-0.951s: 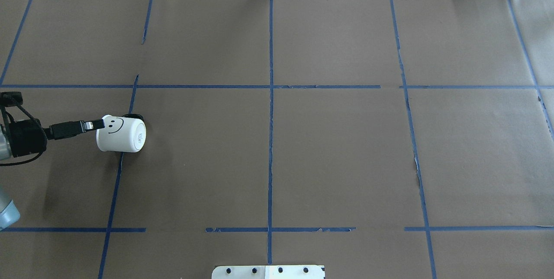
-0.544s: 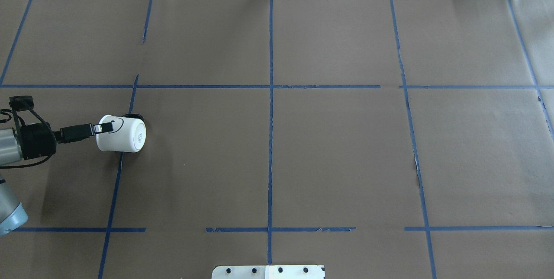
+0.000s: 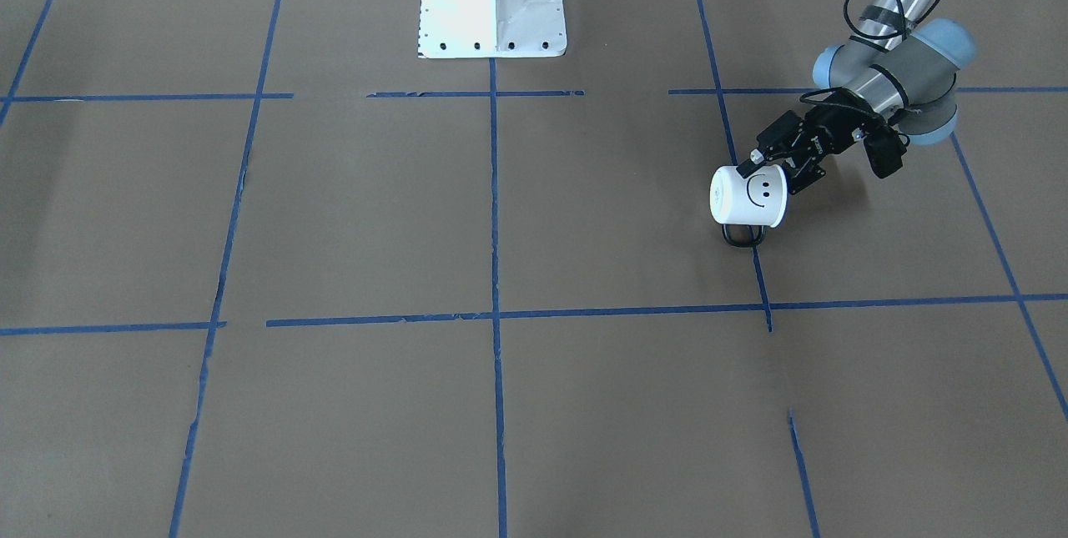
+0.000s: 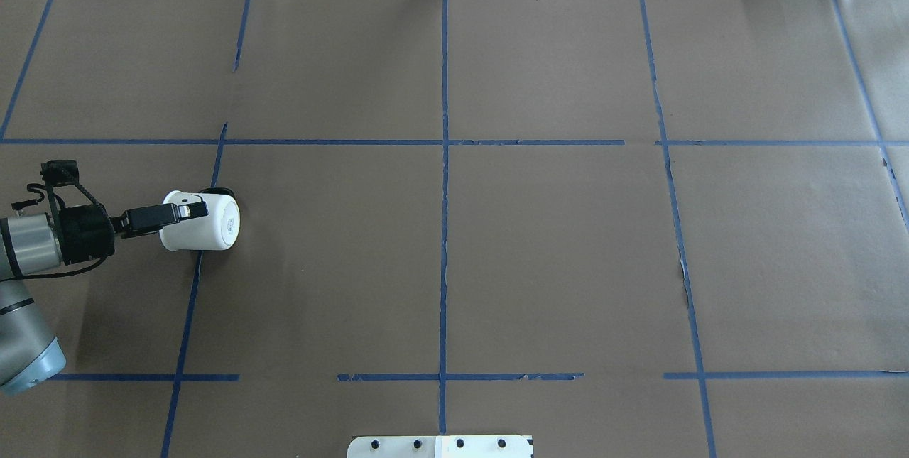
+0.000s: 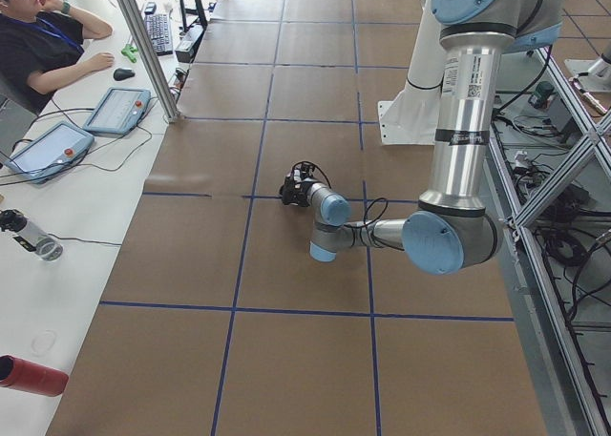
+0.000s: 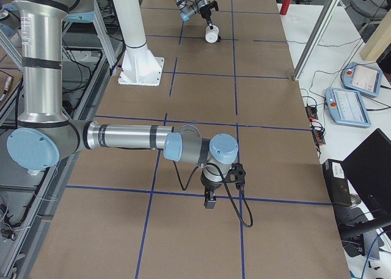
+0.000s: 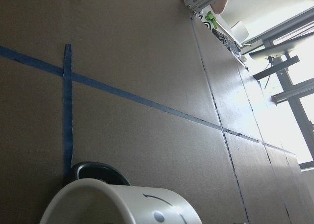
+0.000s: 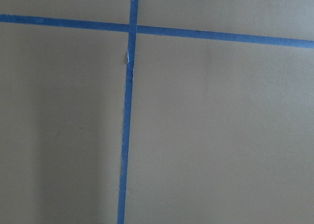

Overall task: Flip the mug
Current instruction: 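Lift the white mug with the left gripper and carry it toward the table center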

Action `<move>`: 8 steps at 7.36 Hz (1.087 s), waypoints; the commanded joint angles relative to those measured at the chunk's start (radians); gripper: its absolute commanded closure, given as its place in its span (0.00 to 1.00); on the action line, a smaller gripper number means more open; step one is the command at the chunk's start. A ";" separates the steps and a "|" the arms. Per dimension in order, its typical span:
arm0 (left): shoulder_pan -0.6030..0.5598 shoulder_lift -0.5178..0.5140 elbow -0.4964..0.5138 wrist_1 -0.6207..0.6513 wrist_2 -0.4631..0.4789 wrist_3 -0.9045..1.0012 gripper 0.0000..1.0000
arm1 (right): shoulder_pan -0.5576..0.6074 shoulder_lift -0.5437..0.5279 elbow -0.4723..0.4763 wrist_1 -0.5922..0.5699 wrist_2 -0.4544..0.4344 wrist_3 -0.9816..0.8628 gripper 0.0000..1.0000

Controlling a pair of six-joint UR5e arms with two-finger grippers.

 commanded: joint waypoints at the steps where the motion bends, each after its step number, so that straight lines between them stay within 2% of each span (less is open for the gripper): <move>1: 0.002 0.001 -0.035 -0.009 -0.001 -0.038 0.94 | 0.000 0.000 0.000 0.000 0.000 0.000 0.00; 2: 0.000 0.004 -0.064 -0.009 -0.005 -0.057 1.00 | 0.000 0.000 0.000 0.000 0.000 0.000 0.00; 5: 0.000 0.002 -0.090 0.007 -0.005 -0.059 1.00 | 0.000 0.000 0.000 0.000 0.000 0.000 0.00; 6: -0.001 0.002 -0.123 0.055 -0.005 -0.059 1.00 | 0.000 0.000 0.000 0.000 0.000 0.000 0.00; 8: -0.001 0.001 -0.300 0.377 -0.005 -0.059 1.00 | 0.000 0.000 0.000 0.000 0.000 0.000 0.00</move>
